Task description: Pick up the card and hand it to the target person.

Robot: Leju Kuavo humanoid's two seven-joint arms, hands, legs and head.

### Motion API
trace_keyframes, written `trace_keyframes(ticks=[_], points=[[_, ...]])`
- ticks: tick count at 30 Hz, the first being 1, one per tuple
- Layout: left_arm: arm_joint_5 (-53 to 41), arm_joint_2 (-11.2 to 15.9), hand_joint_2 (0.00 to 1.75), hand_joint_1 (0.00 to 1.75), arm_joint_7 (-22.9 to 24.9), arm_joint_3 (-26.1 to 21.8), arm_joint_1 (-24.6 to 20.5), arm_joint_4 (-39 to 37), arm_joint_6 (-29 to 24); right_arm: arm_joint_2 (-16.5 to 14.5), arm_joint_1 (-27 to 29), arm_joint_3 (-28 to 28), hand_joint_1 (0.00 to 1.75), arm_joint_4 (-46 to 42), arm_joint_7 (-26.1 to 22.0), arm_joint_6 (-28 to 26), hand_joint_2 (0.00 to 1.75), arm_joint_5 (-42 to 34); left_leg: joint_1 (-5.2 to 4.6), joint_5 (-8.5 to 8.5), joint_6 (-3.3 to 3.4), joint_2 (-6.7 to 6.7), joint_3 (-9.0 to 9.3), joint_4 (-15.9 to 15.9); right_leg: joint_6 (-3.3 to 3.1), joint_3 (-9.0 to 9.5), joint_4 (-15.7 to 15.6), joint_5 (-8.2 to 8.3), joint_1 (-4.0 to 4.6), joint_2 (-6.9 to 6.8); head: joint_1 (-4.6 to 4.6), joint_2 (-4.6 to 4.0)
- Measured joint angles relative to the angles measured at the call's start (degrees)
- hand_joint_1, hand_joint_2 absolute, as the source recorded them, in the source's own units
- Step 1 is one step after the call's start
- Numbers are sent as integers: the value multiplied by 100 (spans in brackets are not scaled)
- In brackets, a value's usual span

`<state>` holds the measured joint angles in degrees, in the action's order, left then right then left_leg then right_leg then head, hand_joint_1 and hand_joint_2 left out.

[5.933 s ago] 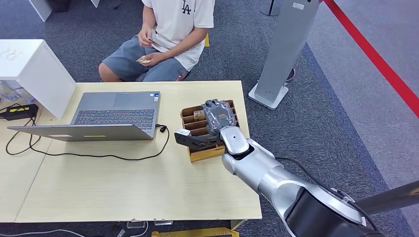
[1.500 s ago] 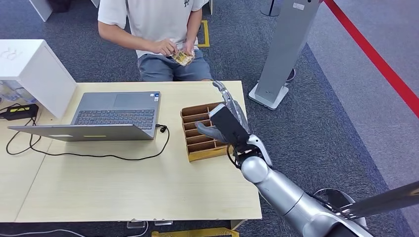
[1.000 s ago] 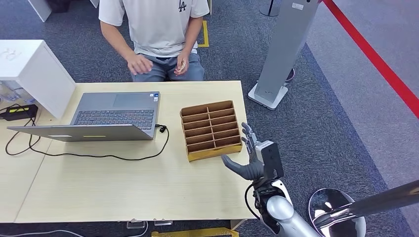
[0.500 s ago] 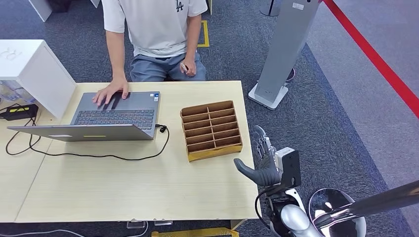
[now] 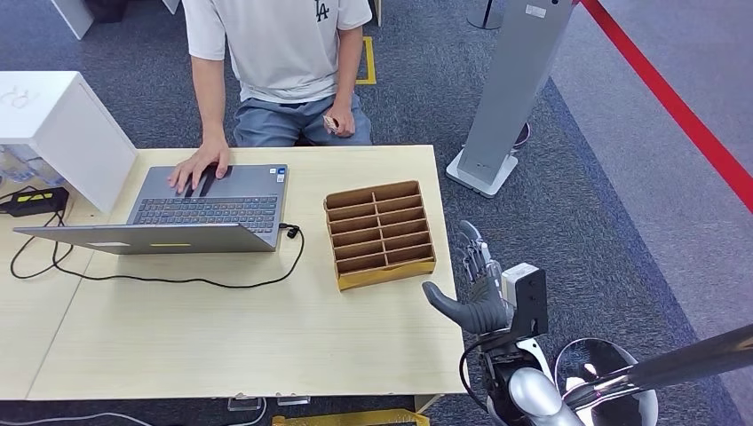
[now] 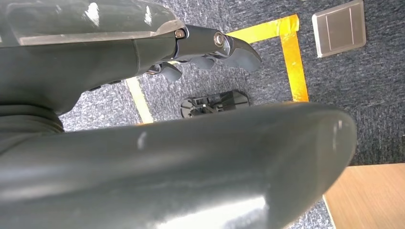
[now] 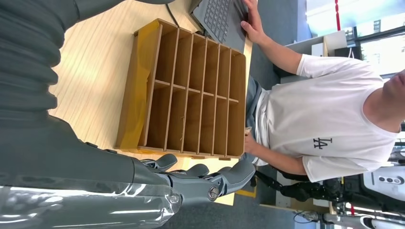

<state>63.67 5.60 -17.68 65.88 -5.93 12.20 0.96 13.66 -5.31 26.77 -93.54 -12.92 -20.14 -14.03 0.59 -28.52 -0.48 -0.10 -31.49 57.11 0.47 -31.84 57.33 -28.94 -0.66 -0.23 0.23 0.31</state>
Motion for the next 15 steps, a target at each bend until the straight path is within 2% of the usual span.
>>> trace_keyframes(ticks=[15], points=[[69, 0, 0, 0, 9, 0, -1, 0, -29, -1, -2, 1, 0, -23, 5, 56, 175, 0, 0, 0, 0, 0, 0, 0, 0, 0, 0, 0, 0, 0, 0, 0]])
